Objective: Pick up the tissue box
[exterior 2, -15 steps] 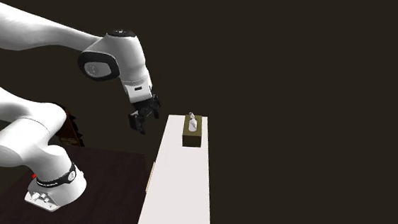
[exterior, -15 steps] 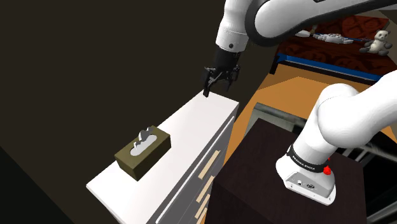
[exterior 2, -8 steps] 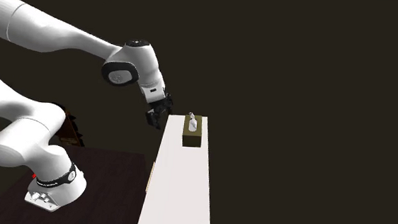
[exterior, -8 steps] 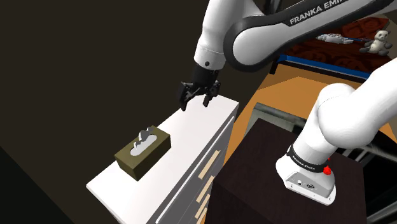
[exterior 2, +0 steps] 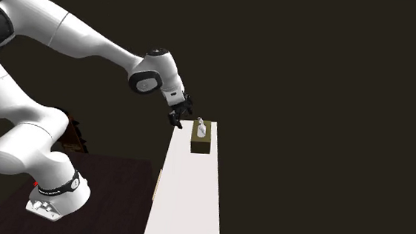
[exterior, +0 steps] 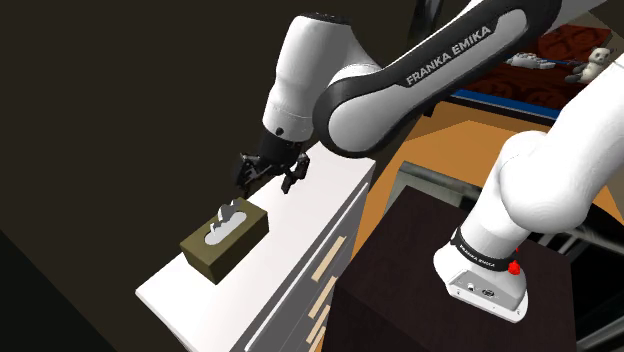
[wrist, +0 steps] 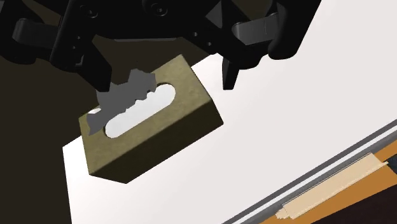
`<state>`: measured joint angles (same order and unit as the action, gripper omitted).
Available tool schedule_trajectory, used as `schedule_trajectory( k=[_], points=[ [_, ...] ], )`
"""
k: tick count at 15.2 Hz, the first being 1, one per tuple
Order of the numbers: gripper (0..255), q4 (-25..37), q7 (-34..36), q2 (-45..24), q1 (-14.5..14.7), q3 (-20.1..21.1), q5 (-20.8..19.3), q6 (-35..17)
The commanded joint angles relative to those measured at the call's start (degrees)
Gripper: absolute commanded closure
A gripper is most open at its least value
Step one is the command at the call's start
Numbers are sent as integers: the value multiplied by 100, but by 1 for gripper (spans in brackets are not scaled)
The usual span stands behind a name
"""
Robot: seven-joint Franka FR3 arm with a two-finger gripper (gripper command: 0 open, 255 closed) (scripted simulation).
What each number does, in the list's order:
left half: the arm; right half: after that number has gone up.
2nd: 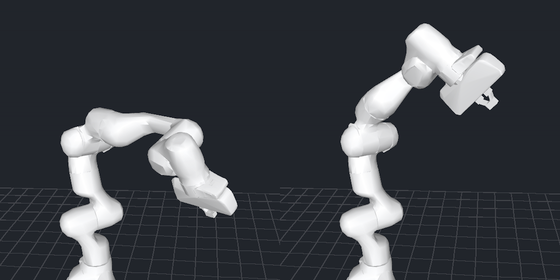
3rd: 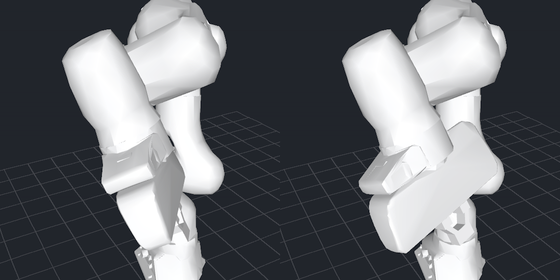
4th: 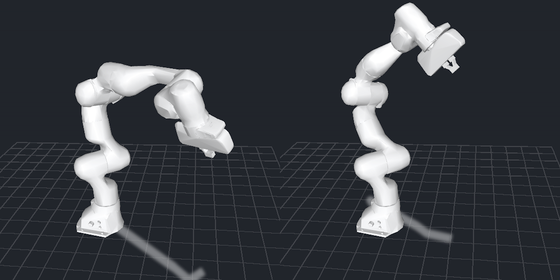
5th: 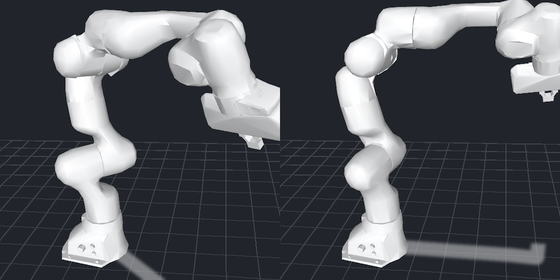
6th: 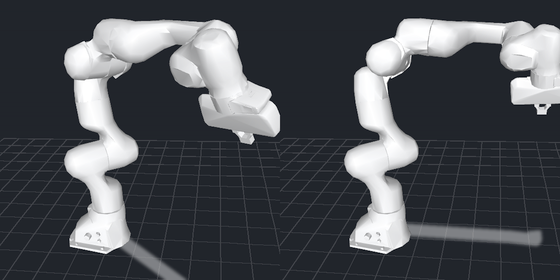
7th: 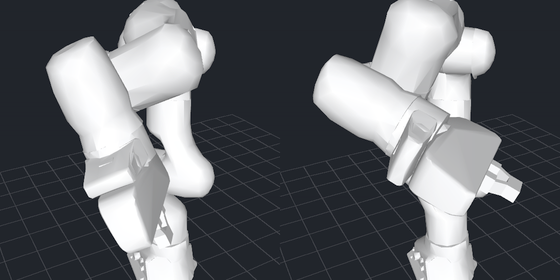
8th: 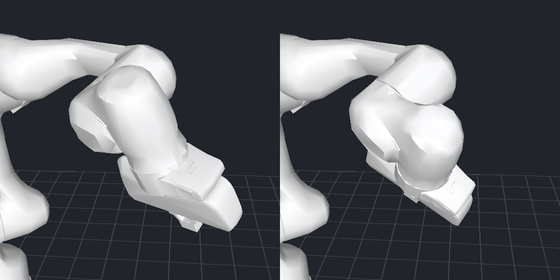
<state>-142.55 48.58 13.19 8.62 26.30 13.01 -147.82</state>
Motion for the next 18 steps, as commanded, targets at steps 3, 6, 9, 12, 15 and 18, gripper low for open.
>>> schedule_trajectory(
  k=[3, 6, 9, 12, 15, 18],
  points=[
    [0, 549, 985, -872, -157, 453, -715, -574],
    [0, 1020, 1926, -1540, -168, 610, -1610, -872],
    [0, 1264, 2479, -1929, -34, 531, -2185, -1036],
    [0, 1212, 2685, -2113, 33, 437, -2463, -1241],
    [0, 1175, 2912, -2303, 122, 312, -2766, -1438],
    [255, 1169, 2949, -2343, 144, 278, -2821, -1479]
  ],
)
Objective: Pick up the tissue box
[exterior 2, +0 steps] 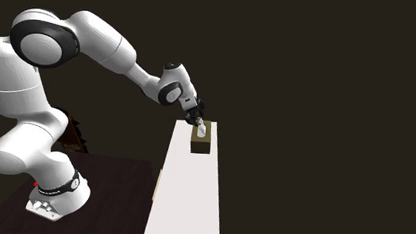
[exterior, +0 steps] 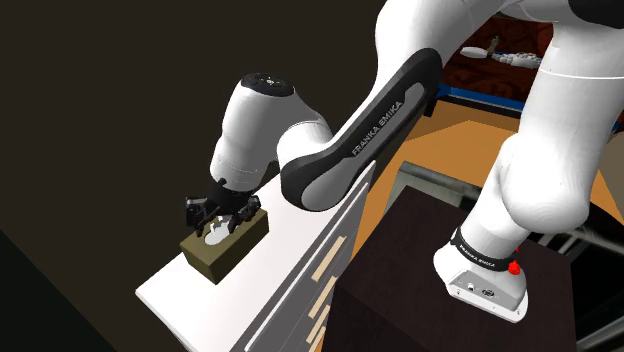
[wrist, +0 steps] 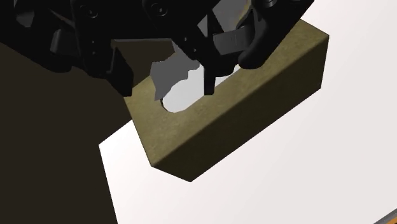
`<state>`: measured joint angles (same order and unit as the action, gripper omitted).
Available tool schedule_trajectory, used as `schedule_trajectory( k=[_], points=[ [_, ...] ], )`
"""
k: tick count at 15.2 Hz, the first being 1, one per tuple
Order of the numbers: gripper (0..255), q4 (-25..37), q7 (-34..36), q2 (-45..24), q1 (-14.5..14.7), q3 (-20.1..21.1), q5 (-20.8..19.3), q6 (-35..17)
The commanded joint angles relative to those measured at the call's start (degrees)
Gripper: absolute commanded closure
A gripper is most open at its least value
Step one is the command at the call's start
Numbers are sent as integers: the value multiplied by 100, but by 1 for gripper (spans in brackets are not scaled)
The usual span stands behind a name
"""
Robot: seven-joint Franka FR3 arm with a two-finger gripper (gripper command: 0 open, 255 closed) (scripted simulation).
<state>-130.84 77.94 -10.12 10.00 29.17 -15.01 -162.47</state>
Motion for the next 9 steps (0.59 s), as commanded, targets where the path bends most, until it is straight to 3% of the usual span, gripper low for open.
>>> schedule_trajectory(
  k=[1, 9],
  points=[
    [255, -3, 16, -12, 8, -10, -21, -15],
    [255, -2, 19, -8, 9, -8, -21, -10]
  ],
)
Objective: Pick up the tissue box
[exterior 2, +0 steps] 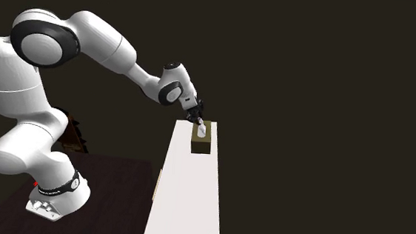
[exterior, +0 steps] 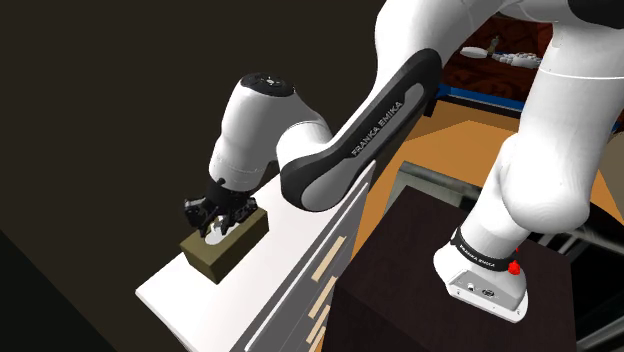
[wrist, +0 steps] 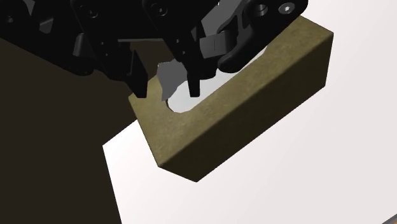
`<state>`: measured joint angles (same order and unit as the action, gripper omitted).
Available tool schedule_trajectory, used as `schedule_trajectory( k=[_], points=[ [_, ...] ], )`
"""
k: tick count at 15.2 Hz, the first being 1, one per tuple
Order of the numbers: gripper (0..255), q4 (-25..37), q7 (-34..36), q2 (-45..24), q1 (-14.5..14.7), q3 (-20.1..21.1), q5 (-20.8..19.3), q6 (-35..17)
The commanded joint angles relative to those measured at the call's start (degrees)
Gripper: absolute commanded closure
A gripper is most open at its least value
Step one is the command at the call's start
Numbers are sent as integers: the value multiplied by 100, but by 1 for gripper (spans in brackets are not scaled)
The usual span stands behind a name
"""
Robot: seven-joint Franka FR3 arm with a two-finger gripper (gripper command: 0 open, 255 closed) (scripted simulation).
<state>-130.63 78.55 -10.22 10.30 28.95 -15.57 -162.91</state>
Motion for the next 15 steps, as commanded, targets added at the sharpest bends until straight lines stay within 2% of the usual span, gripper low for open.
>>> schedule_trajectory(
  k=[1, 7, 15],
  points=[
    [255, -13, -119, 65, -58, 66, 138, 99],
    [255, 81, -543, 437, -221, 289, 707, 503],
    [255, 295, -970, 881, -295, 392, 1295, 1080]
  ],
)
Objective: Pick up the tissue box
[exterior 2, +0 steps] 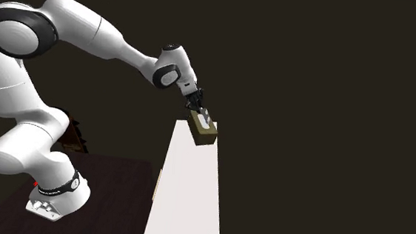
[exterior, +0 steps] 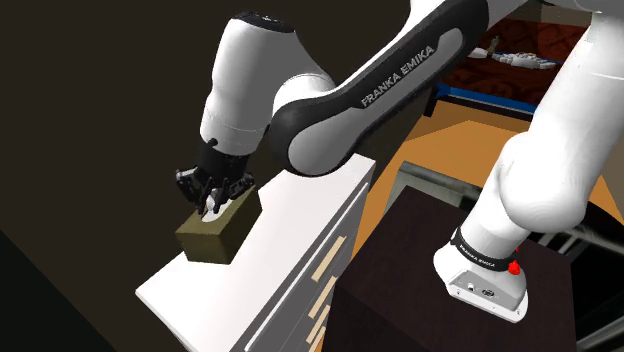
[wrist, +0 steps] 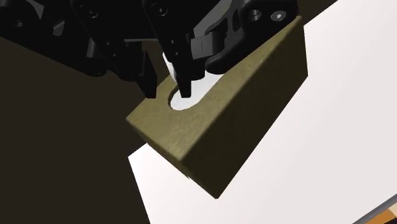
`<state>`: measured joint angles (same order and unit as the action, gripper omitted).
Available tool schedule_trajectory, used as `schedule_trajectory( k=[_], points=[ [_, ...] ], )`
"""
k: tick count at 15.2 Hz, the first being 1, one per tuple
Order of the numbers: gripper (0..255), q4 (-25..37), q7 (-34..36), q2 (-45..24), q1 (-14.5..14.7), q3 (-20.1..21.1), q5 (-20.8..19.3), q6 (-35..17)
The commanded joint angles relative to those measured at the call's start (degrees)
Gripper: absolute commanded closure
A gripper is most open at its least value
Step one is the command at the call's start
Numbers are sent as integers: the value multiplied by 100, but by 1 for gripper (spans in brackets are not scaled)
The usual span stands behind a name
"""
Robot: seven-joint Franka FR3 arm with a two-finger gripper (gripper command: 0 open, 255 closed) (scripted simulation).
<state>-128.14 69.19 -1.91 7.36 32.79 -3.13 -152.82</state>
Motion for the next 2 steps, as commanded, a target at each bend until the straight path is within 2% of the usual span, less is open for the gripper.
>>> schedule_trajectory(
  k=[1, 2],
  points=[
    [255, 51, -41, 58, -1, 8, 59, 82],
    [255, 51, -41, 59, 0, 7, 60, 82]
  ],
)
